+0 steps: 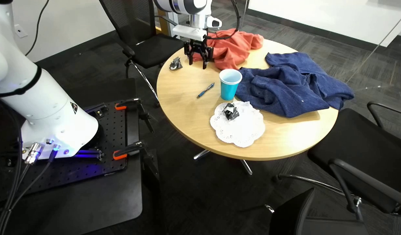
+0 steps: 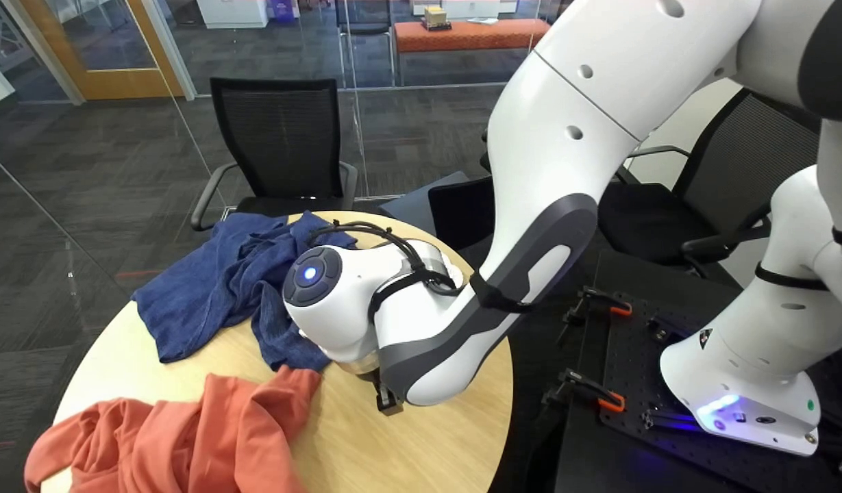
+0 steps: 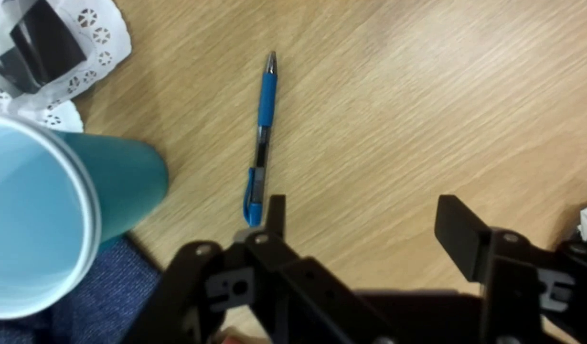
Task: Take the pen out of the blue cup
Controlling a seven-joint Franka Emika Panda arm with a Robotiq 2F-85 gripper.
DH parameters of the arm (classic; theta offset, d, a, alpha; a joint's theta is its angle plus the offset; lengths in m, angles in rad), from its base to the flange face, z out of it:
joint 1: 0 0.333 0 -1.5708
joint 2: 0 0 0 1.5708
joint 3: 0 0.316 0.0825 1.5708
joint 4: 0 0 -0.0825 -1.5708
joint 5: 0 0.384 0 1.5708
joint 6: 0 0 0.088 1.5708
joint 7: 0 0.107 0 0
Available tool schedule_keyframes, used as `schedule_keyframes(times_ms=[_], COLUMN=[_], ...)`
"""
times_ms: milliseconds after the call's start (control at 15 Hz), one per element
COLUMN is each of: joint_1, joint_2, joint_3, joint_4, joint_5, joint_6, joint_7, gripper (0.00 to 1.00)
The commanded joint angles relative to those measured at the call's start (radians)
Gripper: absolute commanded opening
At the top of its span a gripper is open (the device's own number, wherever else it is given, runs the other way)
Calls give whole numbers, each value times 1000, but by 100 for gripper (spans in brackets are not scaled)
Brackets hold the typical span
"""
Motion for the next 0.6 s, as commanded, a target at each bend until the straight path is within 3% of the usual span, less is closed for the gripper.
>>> schedule_keyframes(times_ms=[0, 267, 333, 533], joint_1=[-1, -7, -4, -4], joint_2=[-94, -144, -90, -91], joint_3=[1, -1, 5, 6], joint_4=[-63, -90, -35, -37], joint_5=[-28, -33, -15, -15], joint_6=[42, 75, 38, 39], joint_7=[1, 8, 2, 2], gripper=[100, 100, 100, 100])
